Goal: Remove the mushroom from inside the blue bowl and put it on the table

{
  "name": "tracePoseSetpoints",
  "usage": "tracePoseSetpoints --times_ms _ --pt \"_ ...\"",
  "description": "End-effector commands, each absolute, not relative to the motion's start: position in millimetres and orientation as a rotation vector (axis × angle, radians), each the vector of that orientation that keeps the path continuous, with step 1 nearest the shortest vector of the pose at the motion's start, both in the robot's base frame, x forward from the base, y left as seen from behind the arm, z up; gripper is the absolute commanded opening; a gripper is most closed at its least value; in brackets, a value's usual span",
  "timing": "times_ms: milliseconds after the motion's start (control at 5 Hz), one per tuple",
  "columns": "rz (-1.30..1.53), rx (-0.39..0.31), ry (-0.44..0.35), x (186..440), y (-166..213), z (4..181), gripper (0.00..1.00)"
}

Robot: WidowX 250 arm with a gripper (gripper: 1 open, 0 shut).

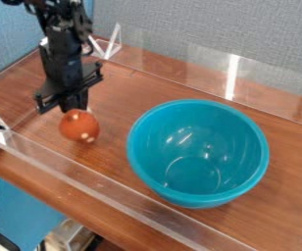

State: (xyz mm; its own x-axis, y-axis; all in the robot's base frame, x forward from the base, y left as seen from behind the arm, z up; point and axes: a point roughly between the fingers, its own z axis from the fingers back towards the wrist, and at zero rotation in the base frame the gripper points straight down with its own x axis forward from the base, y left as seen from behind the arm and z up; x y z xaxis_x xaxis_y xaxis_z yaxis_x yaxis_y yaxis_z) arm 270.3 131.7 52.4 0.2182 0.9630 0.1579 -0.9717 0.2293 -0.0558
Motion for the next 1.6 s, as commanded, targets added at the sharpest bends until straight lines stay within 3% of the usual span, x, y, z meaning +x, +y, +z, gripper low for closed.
tracePoseSetpoints --times_ms 0,200,800,1200,1400 --pt "1.288 0.038 -0.215 280 142 65.5 0.0" --pt "1.294 0.048 -0.213 287 145 66.6 1.0" --pt "1.215 0.057 -0.208 280 152 71.3 1.0" --pt "1.284 0.072 -0.203 264 162 57.0 1.0" --pt "1.357 0.082 -0.197 267 170 54.8 1.0"
